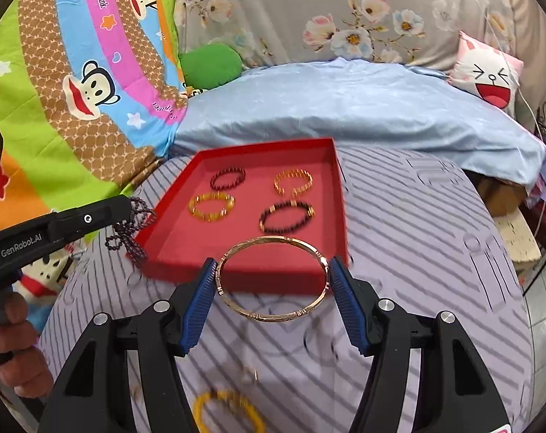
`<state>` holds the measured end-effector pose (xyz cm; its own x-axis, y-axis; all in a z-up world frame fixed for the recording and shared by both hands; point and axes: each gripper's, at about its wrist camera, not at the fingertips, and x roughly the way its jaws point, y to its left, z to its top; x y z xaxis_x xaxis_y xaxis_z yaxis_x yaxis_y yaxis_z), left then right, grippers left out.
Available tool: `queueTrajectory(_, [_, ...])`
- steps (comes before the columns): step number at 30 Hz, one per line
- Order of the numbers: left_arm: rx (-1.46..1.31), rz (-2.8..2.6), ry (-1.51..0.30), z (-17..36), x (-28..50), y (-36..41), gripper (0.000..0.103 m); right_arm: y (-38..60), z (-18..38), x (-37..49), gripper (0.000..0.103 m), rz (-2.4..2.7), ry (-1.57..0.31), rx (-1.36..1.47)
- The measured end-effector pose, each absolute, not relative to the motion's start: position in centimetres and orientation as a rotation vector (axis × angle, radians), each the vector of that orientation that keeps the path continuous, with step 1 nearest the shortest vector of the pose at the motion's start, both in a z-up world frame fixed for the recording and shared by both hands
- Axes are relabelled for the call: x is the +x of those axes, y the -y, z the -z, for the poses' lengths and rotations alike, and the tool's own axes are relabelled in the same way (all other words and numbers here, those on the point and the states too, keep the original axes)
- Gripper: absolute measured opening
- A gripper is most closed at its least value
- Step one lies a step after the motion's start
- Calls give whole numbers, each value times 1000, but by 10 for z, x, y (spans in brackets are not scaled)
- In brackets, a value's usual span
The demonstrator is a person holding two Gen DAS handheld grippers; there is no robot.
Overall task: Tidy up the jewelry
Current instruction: 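Carry the gold bangle and purple beads into the red tray while opening both tools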
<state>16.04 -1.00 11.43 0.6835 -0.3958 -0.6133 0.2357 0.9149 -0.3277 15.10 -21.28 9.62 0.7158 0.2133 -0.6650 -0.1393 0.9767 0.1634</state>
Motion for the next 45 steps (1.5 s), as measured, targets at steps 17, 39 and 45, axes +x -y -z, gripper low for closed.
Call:
queueTrajectory(17, [-247,298,-868,-48,232,8,5,187,-45,227,60,-204,-854,68])
queueTrajectory(39, [-178,190,-775,-64,216,-8,30,185,-50,218,62,-187,-824,34])
queueTrajectory(45, [-181,182,-755,-73,202,-13,30,186,-62,205,62,-184,-800,31])
